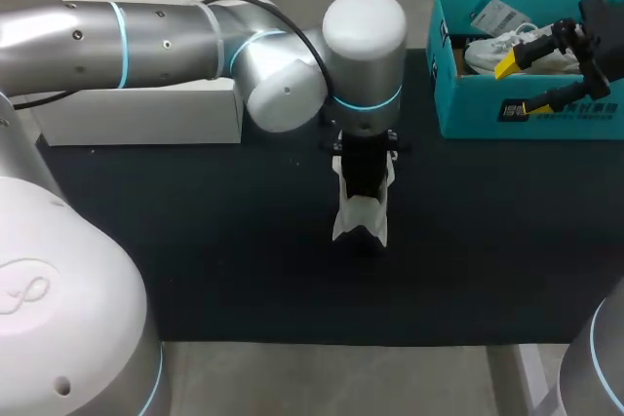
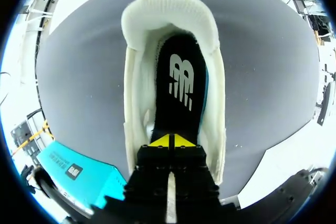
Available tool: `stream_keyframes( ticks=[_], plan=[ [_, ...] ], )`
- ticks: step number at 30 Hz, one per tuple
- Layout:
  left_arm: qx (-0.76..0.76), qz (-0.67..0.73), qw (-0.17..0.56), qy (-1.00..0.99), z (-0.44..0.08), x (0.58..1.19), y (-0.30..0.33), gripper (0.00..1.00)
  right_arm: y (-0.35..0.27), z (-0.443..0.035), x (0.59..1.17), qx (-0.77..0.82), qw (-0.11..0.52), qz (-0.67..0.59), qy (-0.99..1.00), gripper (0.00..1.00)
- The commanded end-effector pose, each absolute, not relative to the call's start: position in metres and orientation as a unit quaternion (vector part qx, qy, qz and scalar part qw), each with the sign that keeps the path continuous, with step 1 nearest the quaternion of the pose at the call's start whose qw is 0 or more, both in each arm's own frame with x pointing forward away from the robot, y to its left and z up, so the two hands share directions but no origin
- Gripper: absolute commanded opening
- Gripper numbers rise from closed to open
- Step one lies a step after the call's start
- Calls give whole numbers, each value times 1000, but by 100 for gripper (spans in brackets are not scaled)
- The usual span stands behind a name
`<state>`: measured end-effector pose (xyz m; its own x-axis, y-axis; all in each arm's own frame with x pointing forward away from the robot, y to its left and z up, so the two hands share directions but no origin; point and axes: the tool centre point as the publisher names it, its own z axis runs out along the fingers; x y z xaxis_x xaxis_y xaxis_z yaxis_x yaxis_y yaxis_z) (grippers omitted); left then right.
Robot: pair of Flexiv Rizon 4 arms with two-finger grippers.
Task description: Take the shoe out of the shoebox, open the shoe tongue, remove and reinsert the insole, then place the shoe into the shoebox
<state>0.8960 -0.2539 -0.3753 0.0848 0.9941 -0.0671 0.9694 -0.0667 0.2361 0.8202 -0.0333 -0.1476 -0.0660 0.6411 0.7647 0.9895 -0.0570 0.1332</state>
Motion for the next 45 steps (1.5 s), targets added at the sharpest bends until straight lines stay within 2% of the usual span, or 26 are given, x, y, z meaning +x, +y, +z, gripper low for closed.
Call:
stream_keyframes(
  ticks=[1,2,5,7,8,45],
  plan=[
    [724,40,107,680,-370,899,-248,8,-33,-148,820,-637,248,-350,-640,100],
    [722,35,107,683,-368,901,-247,24,-33,-148,820,-637,248,-350,-640,100],
    [721,28,105,684,-364,902,-246,50,-33,-148,820,-637,248,-350,-640,100],
    [720,29,109,685,-360,904,-245,95,-33,-148,820,-637,248,-350,-640,100],
    [719,30,111,686,-358,905,-245,100,-33,-148,820,-637,248,-350,-640,100],
    [720,35,126,682,-324,916,-252,100,-33,-148,820,-637,248,-350,-640,100]
  ],
)
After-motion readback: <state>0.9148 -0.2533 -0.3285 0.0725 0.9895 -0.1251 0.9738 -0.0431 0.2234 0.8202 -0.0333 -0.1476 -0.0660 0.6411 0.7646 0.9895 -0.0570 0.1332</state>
